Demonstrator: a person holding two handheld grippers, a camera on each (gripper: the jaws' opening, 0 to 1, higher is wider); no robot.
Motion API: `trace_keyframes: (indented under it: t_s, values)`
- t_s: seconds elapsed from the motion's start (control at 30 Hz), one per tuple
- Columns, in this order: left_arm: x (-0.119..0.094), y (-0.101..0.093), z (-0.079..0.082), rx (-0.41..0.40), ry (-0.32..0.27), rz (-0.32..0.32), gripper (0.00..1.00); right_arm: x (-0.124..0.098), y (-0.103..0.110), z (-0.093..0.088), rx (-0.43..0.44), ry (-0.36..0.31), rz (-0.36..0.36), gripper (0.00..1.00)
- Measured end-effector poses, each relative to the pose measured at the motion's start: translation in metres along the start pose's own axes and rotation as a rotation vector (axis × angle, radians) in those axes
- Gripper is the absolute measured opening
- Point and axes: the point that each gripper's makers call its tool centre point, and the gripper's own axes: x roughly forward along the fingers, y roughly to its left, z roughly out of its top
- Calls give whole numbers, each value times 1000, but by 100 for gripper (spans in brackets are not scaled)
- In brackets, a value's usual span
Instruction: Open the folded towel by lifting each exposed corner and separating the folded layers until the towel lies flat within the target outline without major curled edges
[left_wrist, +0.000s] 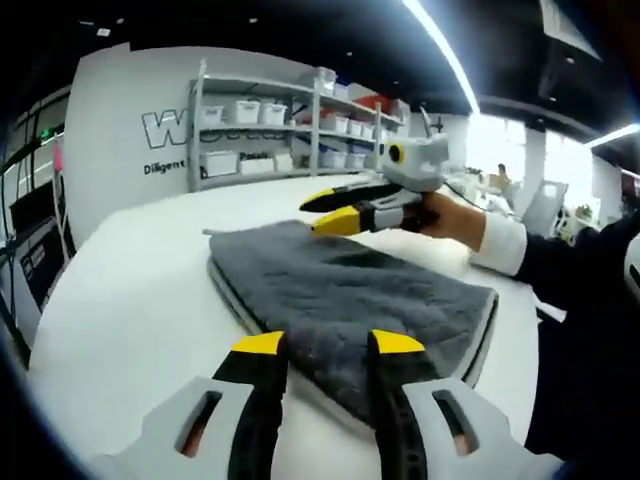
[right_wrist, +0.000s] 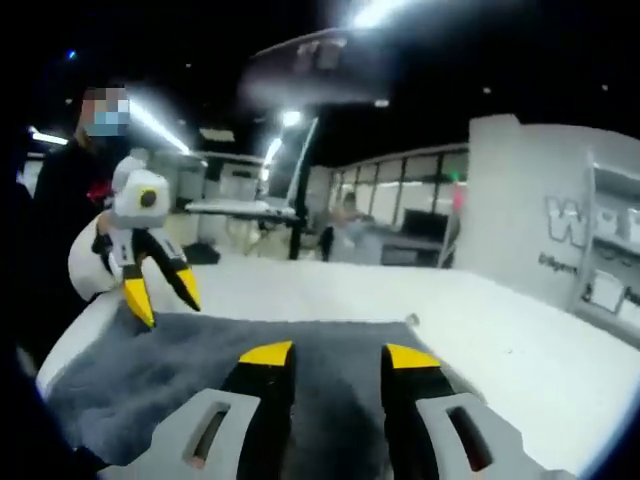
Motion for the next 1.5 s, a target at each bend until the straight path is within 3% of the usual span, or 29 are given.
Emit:
trace_keyframes:
  t_s: [0.23,0.53,0.63,0.87,1.0,1.13,1.33,1.5]
  values:
    - [5,-2,-13,-17,46,-22,34,6,14,-13,-102,67,34,31]
    - [5,-5,-16,-44,52,-38,32,4,44,7,-139,26,116,36]
    - [5,-14,-17,-43,52,-41,31,3,50,12,-179,8,117,42]
    - [5,-30,-18,-75,52,-69,23,-2,51,9,-171,4,120,63]
    - [1,-26,-17,-102,46,-82,19,-7,67,20,-217,-43,155,73]
    - [-3,-25,-11,-115,27,-90,15,-11,80,29,-262,-67,166,91]
    - [-5,-25,-7,-140,12,-100,13,-17,91,37,-284,-90,147,99]
    - [-6,-19,3,-189,-20,-114,9,-17,97,35,-282,-88,140,99]
